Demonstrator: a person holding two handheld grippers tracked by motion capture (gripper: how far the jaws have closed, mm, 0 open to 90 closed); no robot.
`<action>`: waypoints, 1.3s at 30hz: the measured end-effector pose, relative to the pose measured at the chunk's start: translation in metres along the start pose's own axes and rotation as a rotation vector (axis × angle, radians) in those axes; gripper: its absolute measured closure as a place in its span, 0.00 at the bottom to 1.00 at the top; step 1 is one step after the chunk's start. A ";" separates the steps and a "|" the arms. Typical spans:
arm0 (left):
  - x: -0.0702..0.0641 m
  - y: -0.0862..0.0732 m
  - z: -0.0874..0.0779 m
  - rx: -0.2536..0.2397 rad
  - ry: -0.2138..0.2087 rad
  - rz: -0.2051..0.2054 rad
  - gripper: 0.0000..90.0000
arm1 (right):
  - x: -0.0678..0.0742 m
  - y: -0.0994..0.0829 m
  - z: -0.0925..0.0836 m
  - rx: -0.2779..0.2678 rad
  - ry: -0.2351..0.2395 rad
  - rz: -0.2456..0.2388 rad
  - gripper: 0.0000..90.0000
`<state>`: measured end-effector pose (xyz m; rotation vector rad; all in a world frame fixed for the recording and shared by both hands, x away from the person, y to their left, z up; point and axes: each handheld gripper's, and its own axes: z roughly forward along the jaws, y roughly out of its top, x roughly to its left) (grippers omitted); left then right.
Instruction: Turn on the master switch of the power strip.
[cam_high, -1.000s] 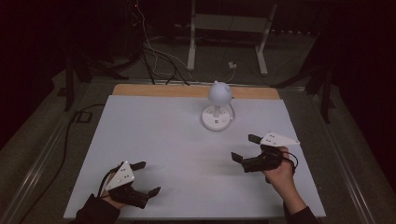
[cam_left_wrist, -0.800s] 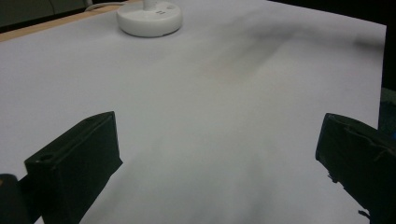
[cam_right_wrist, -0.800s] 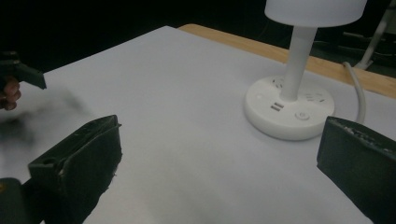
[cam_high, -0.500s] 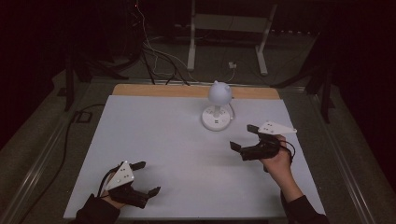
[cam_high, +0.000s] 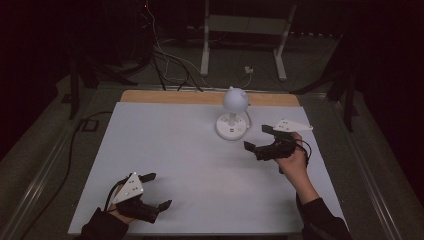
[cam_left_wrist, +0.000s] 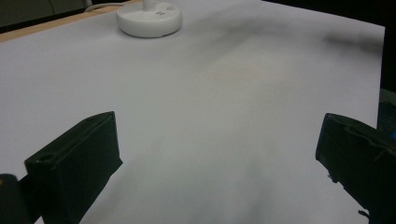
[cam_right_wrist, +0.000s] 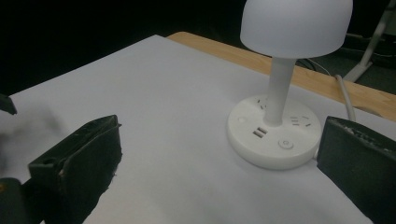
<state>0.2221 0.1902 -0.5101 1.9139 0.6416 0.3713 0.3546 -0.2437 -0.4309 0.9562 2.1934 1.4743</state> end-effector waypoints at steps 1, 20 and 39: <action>0.000 0.000 0.000 -0.003 -0.001 -0.003 0.00 | 0.000 0.000 0.000 0.000 0.000 0.000 0.00; 0.000 0.000 -0.001 -0.005 -0.002 -0.004 0.00 | -0.028 0.005 0.033 0.046 0.012 0.038 0.01; 0.000 0.000 -0.001 -0.006 -0.007 -0.001 0.00 | -0.053 -0.003 0.064 0.067 0.026 -0.004 0.01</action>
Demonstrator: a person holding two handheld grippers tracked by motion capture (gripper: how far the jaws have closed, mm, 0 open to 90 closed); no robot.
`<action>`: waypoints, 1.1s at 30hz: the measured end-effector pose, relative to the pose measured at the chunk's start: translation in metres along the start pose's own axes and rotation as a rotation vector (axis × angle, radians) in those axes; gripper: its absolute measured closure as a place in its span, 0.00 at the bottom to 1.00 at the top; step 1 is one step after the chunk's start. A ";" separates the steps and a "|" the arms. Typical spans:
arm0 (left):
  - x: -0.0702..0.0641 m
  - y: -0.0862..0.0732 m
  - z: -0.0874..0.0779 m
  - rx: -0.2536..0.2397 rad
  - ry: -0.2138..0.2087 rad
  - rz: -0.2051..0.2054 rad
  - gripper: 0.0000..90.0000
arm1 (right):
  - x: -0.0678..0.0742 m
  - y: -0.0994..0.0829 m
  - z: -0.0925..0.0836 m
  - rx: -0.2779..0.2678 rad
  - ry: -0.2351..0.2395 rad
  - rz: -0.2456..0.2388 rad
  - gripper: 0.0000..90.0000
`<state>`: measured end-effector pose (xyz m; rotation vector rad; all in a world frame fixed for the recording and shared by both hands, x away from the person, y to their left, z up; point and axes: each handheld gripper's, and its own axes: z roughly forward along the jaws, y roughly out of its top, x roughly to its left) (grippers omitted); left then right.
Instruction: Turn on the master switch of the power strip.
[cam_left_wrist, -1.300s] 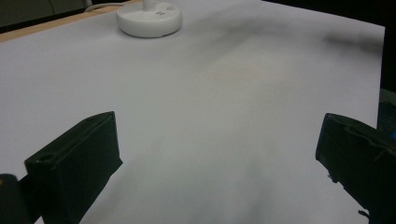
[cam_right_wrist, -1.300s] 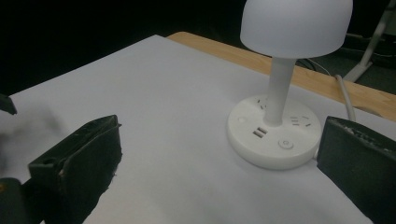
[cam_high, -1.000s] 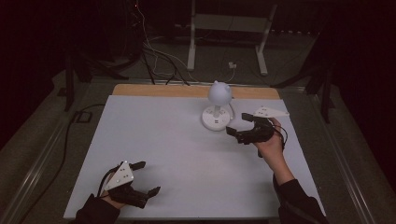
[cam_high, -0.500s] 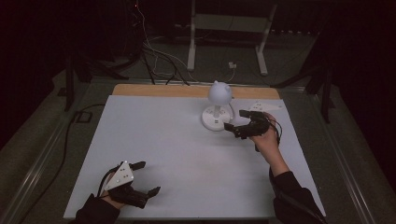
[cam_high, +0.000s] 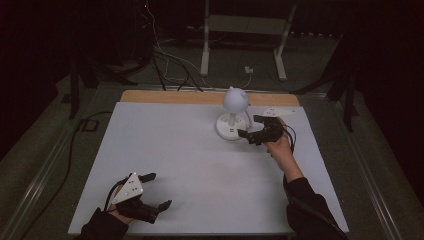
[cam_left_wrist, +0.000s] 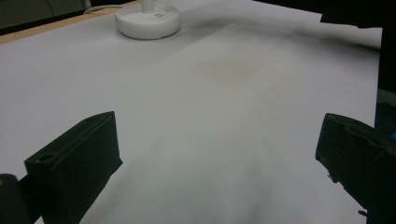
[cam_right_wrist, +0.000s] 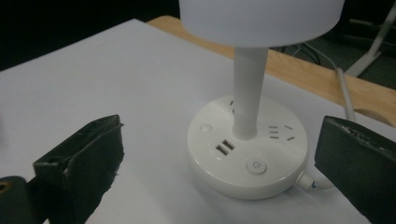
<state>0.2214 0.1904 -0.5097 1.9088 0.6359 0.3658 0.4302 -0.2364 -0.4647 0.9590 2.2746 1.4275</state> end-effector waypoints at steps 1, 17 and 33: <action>0.000 0.000 0.000 0.000 0.000 0.000 0.00 | -0.001 0.000 0.002 0.008 0.004 -0.007 0.01; 0.000 0.000 0.000 -0.001 0.000 -0.001 0.00 | -0.010 -0.006 0.031 0.114 -0.007 -0.070 0.05; 0.002 0.000 0.000 -0.011 -0.001 -0.011 0.00 | -0.020 -0.012 0.039 0.105 -0.091 -0.027 0.32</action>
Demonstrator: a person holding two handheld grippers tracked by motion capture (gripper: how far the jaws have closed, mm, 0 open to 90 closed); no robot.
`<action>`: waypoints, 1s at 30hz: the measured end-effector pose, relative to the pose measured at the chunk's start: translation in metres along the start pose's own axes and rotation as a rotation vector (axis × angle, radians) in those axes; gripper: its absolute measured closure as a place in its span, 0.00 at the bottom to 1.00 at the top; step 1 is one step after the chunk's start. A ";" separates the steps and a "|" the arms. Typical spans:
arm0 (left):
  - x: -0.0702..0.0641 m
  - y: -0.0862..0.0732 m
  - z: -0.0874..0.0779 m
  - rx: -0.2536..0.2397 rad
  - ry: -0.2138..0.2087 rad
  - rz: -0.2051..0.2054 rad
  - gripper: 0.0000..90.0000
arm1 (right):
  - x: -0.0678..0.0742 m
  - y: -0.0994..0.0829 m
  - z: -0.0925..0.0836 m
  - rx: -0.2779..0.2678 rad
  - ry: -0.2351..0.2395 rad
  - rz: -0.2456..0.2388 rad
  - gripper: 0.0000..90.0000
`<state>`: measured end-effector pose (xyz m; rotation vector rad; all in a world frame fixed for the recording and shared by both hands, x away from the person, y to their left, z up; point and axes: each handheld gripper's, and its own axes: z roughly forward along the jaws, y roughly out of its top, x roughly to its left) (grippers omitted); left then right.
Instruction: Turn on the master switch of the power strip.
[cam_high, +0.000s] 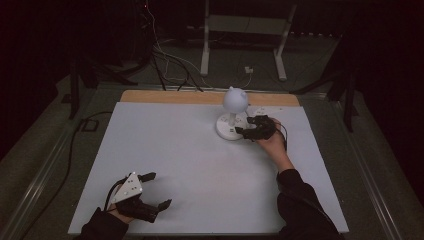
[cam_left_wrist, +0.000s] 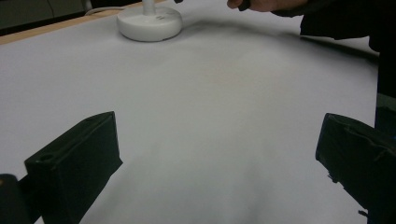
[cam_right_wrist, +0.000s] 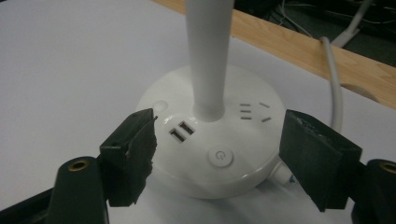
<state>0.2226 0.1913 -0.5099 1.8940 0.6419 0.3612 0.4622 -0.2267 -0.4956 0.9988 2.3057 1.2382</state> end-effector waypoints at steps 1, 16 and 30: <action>0.000 0.000 0.000 0.000 0.000 0.000 0.00 | 0.000 0.000 0.000 0.000 0.000 0.000 0.32; 0.000 0.000 0.000 0.001 0.002 -0.003 0.00 | -0.009 -0.005 -0.002 -0.017 0.000 -0.015 0.86; 0.000 0.000 0.000 0.005 0.004 -0.003 0.00 | -0.008 -0.007 0.007 0.008 0.019 0.021 1.00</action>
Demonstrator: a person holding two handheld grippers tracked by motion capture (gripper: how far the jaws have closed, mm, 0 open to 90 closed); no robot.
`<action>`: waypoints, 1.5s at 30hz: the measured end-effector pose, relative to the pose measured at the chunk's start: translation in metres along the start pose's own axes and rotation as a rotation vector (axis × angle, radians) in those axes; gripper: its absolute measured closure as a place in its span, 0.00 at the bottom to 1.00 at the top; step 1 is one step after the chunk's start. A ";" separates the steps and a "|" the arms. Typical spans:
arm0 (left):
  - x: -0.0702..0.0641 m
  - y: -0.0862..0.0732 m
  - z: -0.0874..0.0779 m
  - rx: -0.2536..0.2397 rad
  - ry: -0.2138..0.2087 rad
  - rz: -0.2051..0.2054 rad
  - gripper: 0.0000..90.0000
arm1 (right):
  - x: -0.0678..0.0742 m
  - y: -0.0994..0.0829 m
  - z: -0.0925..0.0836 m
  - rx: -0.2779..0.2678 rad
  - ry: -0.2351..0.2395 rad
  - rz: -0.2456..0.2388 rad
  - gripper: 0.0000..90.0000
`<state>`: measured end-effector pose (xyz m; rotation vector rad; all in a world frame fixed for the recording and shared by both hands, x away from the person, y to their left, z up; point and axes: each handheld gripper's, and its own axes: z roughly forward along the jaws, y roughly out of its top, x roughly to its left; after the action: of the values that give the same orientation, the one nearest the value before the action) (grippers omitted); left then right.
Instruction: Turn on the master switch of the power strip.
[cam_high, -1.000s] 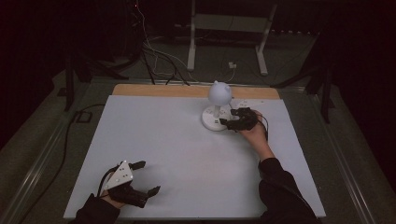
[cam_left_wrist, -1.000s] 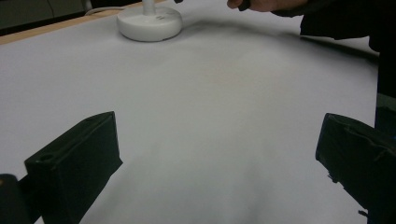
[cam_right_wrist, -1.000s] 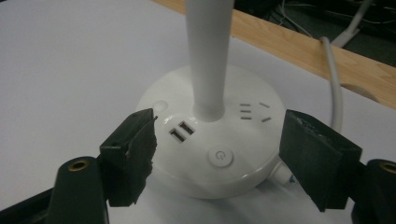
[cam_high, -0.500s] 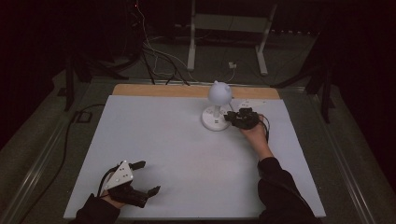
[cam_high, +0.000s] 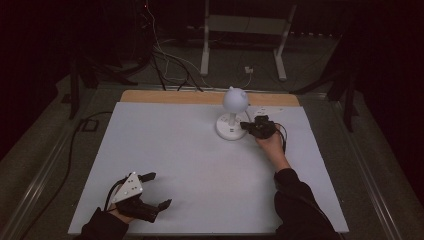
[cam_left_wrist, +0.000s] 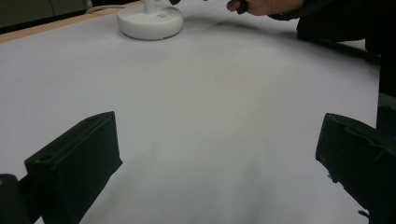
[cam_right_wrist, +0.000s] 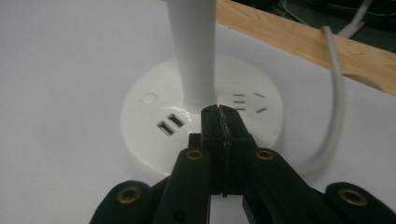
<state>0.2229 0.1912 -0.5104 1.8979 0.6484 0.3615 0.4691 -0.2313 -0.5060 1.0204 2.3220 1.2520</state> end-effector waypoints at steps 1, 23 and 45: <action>0.000 0.000 0.000 0.000 -0.001 0.001 0.00 | 0.000 0.000 0.000 0.001 0.003 -0.002 1.00; 0.000 0.000 0.000 0.003 0.002 0.003 0.00 | 0.011 -0.002 0.006 0.034 -0.061 -0.071 1.00; -0.001 0.000 0.000 0.006 0.002 0.012 0.00 | 0.019 -0.003 0.008 0.048 -0.108 -0.106 1.00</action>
<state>0.2223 0.1906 -0.5104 1.9076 0.6405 0.3693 0.4591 -0.2145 -0.5118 0.9420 2.3015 1.0792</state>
